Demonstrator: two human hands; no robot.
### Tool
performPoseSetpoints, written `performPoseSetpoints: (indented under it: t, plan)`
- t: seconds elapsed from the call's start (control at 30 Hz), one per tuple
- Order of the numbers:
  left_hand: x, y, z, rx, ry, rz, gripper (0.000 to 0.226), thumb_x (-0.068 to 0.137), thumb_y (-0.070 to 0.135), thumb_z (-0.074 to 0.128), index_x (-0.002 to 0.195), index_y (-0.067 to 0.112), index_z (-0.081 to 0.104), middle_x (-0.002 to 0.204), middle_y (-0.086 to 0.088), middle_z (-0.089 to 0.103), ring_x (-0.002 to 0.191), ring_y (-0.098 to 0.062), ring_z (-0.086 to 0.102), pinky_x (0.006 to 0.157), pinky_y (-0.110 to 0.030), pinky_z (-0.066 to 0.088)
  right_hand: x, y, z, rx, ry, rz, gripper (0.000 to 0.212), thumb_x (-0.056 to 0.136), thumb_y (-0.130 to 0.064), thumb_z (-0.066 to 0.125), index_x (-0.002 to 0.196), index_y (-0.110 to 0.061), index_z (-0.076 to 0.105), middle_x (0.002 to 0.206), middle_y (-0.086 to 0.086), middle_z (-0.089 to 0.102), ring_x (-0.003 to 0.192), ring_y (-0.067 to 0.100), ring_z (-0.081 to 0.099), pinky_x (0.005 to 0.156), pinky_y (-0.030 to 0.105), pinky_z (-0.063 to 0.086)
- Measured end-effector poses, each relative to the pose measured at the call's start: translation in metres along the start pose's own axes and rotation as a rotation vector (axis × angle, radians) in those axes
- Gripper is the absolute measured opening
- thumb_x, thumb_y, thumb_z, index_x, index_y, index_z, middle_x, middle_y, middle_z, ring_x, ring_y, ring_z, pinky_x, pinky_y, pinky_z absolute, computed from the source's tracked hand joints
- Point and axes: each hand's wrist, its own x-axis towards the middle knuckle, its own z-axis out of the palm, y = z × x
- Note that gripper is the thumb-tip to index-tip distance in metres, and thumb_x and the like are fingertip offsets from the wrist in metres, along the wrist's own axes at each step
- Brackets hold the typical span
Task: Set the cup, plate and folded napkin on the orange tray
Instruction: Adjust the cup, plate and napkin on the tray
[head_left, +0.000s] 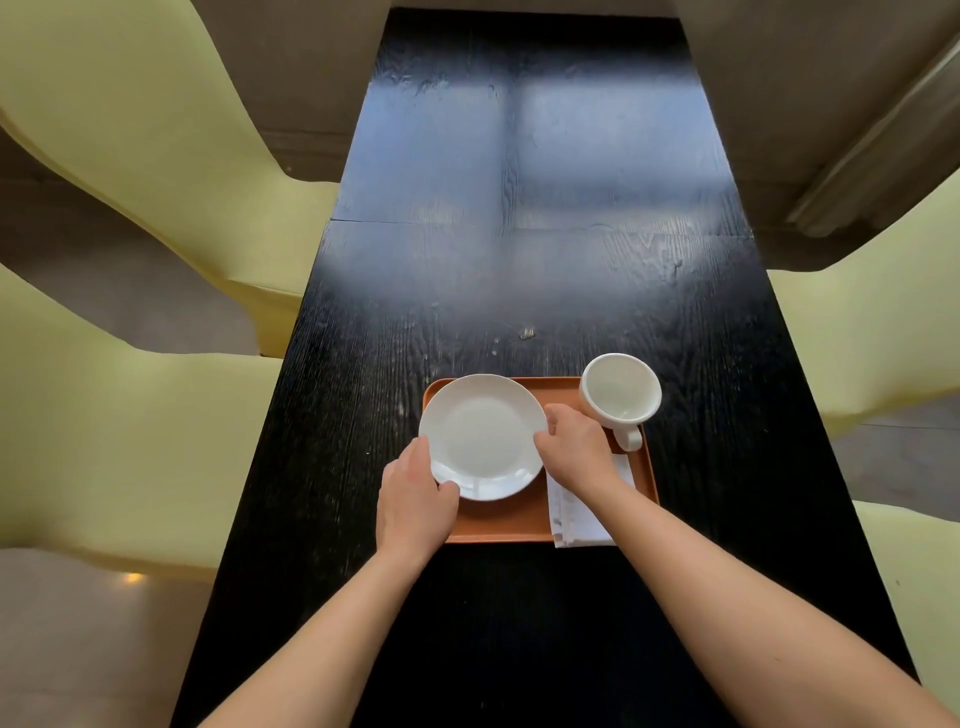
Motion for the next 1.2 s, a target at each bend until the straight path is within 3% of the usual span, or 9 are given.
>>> performPoseSetpoints:
  t: [0.1, 0.23, 0.37, 0.53, 0.67, 0.9, 1.07, 1.2]
  plan:
    - [0.001, 0.001, 0.003, -0.039, 0.004, -0.018, 0.048, 0.078, 0.010, 0.055, 0.125, 0.017, 0.052, 0.120, -0.002, 0.060, 0.110, -0.026, 0.048, 0.088, -0.041, 0.046, 0.000, 0.002, 0.001, -0.005, 0.000, -0.016, 0.024, 0.091, -0.013, 0.052, 0.111, -0.012, 0.065, 0.098, 0.005, 0.069, 0.086, 0.023, 0.062, 0.066, 0.031, 0.048]
    - [0.001, 0.002, 0.006, -0.078, 0.014, -0.060, 0.057, 0.080, 0.011, 0.054, 0.137, 0.015, 0.047, 0.124, -0.007, 0.060, 0.114, -0.027, 0.048, 0.097, -0.044, 0.045, 0.002, 0.004, 0.001, -0.010, -0.001, -0.011, 0.032, 0.091, -0.011, 0.050, 0.120, -0.008, 0.063, 0.105, 0.009, 0.070, 0.089, 0.024, 0.062, 0.071, 0.034, 0.049]
    - [-0.001, 0.003, 0.009, -0.137, 0.046, -0.105, 0.060, 0.082, 0.007, 0.055, 0.141, 0.013, 0.044, 0.131, -0.008, 0.055, 0.121, -0.027, 0.049, 0.101, -0.040, 0.043, 0.005, 0.003, 0.001, -0.021, -0.005, -0.016, 0.036, 0.090, -0.012, 0.050, 0.124, -0.008, 0.061, 0.110, 0.011, 0.070, 0.096, 0.028, 0.063, 0.077, 0.038, 0.051]
    - [-0.003, 0.000, 0.011, -0.158, 0.038, -0.138, 0.061, 0.083, 0.010, 0.056, 0.142, 0.012, 0.045, 0.137, -0.010, 0.054, 0.126, -0.026, 0.048, 0.107, -0.045, 0.040, 0.006, 0.003, 0.001, -0.067, -0.013, -0.043, 0.035, 0.090, -0.011, 0.049, 0.122, -0.004, 0.061, 0.109, 0.017, 0.070, 0.088, 0.023, 0.057, 0.074, 0.037, 0.047]
    - [-0.006, -0.002, 0.011, -0.175, 0.030, -0.132, 0.058, 0.083, 0.011, 0.055, 0.140, 0.016, 0.048, 0.135, -0.006, 0.056, 0.124, -0.023, 0.050, 0.106, -0.045, 0.042, 0.003, 0.000, 0.000, -0.048, -0.009, -0.035, 0.039, 0.091, -0.010, 0.047, 0.128, -0.007, 0.059, 0.112, 0.013, 0.070, 0.103, 0.031, 0.063, 0.086, 0.043, 0.054]
    - [-0.007, -0.004, 0.011, -0.234, 0.058, -0.132, 0.053, 0.083, 0.009, 0.058, 0.136, 0.018, 0.053, 0.133, -0.003, 0.057, 0.119, -0.020, 0.053, 0.104, -0.042, 0.044, -0.005, -0.003, 0.002, 0.034, 0.052, -0.037, 0.025, 0.090, -0.006, 0.048, 0.107, -0.011, 0.064, 0.094, 0.008, 0.069, 0.085, 0.027, 0.063, 0.075, 0.045, 0.057]
    - [-0.008, -0.006, 0.011, -0.259, 0.058, -0.138, 0.052, 0.083, 0.008, 0.058, 0.134, 0.019, 0.055, 0.130, -0.001, 0.057, 0.116, -0.018, 0.054, 0.097, -0.033, 0.044, -0.005, -0.002, 0.005, 0.044, 0.058, -0.036, 0.027, 0.089, -0.005, 0.047, 0.109, -0.011, 0.064, 0.095, 0.009, 0.070, 0.084, 0.025, 0.062, 0.064, 0.033, 0.048]
    - [-0.010, -0.007, 0.010, -0.282, 0.042, -0.125, 0.053, 0.081, 0.005, 0.055, 0.131, 0.021, 0.058, 0.127, 0.003, 0.057, 0.113, -0.015, 0.054, 0.090, -0.027, 0.041, -0.005, -0.001, 0.005, 0.068, 0.056, -0.034, 0.031, 0.090, -0.005, 0.047, 0.115, -0.012, 0.064, 0.101, 0.008, 0.071, 0.088, 0.026, 0.063, 0.072, 0.039, 0.056]
